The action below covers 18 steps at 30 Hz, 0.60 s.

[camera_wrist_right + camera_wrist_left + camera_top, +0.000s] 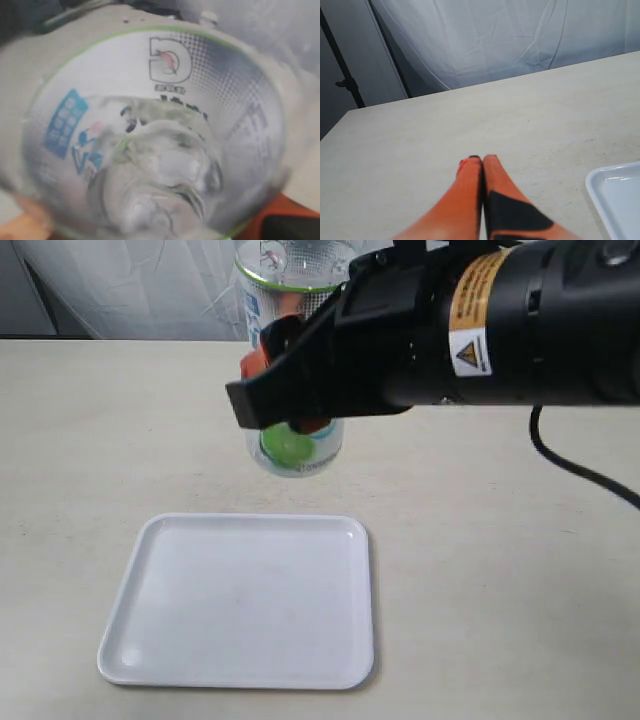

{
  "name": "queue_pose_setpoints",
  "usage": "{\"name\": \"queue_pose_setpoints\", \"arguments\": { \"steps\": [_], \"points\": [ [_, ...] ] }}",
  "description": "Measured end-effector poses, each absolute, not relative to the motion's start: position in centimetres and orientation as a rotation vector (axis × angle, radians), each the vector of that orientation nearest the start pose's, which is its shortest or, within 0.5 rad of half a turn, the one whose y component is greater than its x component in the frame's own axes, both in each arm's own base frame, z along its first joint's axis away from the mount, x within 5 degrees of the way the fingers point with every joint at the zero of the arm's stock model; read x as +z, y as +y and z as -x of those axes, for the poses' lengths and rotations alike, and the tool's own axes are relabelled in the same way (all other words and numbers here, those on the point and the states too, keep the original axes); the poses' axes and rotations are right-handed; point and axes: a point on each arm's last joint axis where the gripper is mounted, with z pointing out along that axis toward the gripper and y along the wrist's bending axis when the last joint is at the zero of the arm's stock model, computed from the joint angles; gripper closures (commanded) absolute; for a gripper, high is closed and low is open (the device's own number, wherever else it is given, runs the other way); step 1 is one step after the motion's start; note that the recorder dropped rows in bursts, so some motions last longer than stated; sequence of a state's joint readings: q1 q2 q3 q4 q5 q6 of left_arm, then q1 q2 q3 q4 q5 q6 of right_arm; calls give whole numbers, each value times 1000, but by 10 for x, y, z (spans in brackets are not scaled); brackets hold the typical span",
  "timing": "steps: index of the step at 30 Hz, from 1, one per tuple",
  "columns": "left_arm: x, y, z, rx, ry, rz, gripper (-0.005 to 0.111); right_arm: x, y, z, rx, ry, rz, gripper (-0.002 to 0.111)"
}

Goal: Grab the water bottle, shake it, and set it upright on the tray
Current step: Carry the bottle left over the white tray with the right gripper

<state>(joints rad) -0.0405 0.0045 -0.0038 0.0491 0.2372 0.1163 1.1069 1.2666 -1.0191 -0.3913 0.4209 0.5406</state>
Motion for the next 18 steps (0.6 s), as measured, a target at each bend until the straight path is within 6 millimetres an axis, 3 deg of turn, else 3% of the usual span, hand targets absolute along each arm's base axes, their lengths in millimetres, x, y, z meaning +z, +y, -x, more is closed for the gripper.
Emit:
{"name": "queue_pose_setpoints", "arguments": {
  "steps": [2,4,6,8,11,13,15,18],
  "points": [
    [193,-1,-56,101,1714,-167,106,312,247,-138,571,2057,911,109],
    [193,-1,-56,101,1714,-167,106,270,250,-138,516,2175,954,109],
    [193,-1,-56,101,1714,-167,106,247,248,-136,464,2264,975,109],
    [193,-1,-56,101,1714,-167,106,257,246,-136,480,2244,959,109],
    [193,-1,-56,101,1714,-167,106,314,246,-136,614,2032,899,109],
    [193,-1,-56,101,1714,-167,106,337,245,-134,666,1917,882,109],
    [193,-1,-56,101,1714,-167,106,332,245,-134,667,1935,874,109],
    [193,-1,-56,101,1714,-167,106,288,249,-137,562,2087,930,109]
  ]
}}
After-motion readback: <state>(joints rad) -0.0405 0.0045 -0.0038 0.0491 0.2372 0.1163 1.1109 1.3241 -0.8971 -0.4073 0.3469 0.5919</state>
